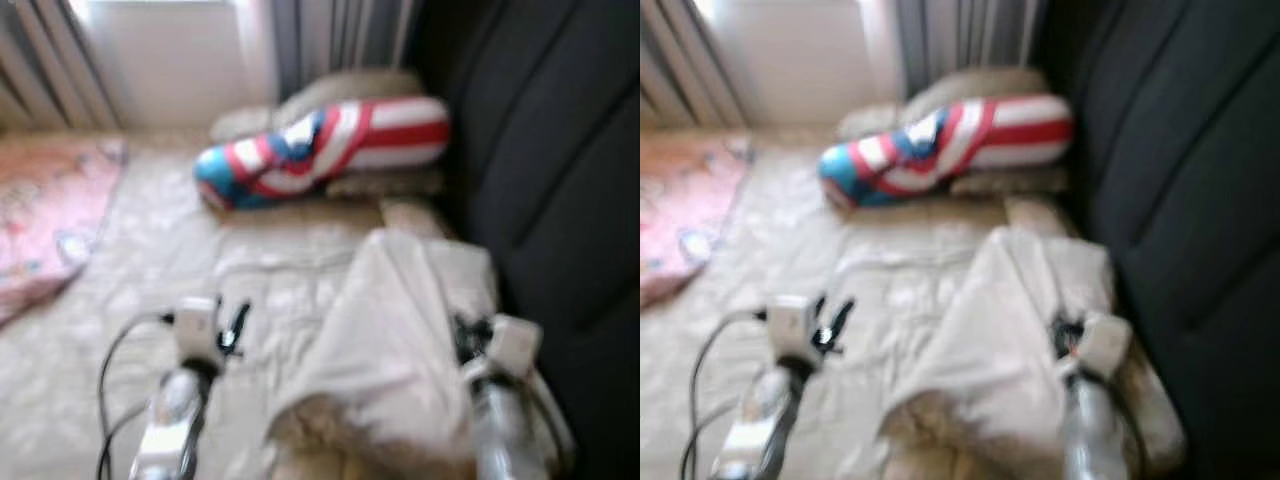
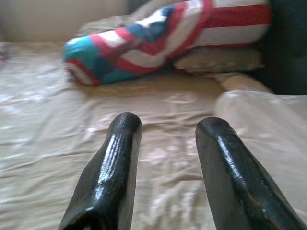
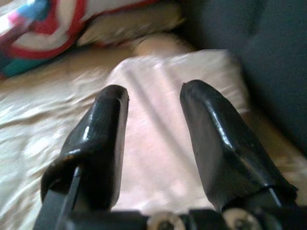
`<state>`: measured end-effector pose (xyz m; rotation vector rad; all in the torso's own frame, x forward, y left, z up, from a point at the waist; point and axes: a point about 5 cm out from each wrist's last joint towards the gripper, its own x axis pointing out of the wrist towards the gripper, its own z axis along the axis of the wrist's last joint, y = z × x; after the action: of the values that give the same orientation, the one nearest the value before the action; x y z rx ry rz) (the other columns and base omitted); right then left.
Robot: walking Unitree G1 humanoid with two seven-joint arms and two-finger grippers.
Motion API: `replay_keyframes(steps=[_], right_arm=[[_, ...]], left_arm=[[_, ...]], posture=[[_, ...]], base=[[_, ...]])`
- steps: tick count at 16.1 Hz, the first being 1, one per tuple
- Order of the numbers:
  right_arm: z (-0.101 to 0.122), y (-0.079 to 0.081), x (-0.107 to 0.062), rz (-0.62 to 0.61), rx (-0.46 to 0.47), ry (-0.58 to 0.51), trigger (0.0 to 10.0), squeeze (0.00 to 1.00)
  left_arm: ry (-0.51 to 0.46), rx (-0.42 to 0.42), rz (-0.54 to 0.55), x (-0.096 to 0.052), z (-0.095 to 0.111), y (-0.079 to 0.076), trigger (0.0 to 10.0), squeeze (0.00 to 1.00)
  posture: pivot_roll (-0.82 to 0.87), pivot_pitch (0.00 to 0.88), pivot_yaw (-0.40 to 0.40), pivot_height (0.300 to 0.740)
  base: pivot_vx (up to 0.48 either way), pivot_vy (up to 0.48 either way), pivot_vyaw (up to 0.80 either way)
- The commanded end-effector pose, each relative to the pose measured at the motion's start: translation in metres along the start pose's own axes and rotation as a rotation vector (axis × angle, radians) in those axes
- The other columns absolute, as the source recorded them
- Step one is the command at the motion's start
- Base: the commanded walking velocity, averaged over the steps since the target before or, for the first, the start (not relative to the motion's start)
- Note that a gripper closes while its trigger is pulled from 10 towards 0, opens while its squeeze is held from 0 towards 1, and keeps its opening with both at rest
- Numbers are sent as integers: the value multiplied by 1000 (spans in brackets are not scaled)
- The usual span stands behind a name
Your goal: Clean up the room
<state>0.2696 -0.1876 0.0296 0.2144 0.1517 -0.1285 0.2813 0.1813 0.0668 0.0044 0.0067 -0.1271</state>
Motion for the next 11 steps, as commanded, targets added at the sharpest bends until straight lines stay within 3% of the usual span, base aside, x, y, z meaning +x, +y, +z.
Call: replay_keyframes(steps=[1,11], right_arm=[[-5,-13,-5,-33,-9,26,10000,0],[-13,-7,-7,23,-4,71,10000,0]], left_arm=[[0,-23,-15,0,0,-6,10000,0],[9,-13,-14,-1,-1,-8,10000,0]], posture=[[-95,20,-14,740],[-98,14,-9,740]], base=[[0,0,0],[0,0,0]])
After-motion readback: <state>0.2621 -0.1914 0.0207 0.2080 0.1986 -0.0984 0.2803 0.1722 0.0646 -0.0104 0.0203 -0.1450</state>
